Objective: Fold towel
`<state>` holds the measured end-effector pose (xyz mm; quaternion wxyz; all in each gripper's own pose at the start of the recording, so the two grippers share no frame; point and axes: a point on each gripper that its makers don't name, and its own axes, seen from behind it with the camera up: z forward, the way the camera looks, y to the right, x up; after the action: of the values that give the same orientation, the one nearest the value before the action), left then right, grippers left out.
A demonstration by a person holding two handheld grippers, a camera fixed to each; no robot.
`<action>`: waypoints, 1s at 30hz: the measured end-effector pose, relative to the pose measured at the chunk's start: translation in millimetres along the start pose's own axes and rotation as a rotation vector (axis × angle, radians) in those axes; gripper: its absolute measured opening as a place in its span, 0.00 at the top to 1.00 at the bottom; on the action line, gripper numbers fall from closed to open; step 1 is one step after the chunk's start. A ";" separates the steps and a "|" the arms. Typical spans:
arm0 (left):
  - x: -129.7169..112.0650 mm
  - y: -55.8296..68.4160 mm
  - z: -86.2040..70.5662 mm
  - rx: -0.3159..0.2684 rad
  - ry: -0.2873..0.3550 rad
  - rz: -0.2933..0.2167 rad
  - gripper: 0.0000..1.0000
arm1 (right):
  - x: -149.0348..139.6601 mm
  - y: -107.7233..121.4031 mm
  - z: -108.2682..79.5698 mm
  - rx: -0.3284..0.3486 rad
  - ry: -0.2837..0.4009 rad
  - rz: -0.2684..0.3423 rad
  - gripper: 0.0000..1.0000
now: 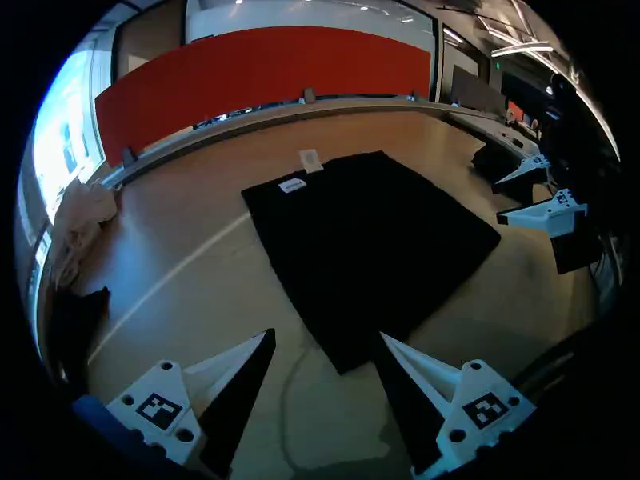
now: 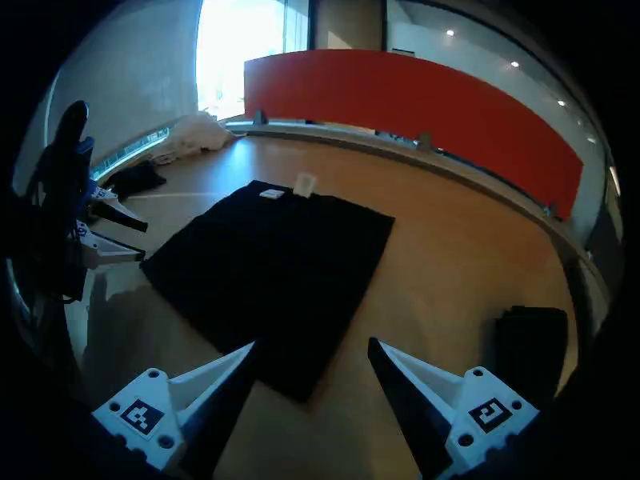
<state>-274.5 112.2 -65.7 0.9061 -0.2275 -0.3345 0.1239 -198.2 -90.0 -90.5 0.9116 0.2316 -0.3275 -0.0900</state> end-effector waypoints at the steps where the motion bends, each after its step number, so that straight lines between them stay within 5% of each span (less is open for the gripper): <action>1: -2.3 1.9 0.7 -0.003 -0.005 0.003 0.15 | -2.6 -0.3 0.4 0.000 -0.004 0.000 0.00; 15: -16.8 17.8 6.7 -0.022 -0.043 0.022 0.15 | -26.6 -3.1 4.5 0.012 -0.046 0.010 0.05; 30: -27.3 26.0 7.1 -0.021 -0.062 0.001 0.31 | -45.5 -9.2 8.9 0.042 -0.088 -0.002 0.31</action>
<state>-301.4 126.7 -88.8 0.8928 -0.2331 -0.3637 0.1279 -239.0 -86.9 -114.1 0.8912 0.2467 -0.3688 -0.0939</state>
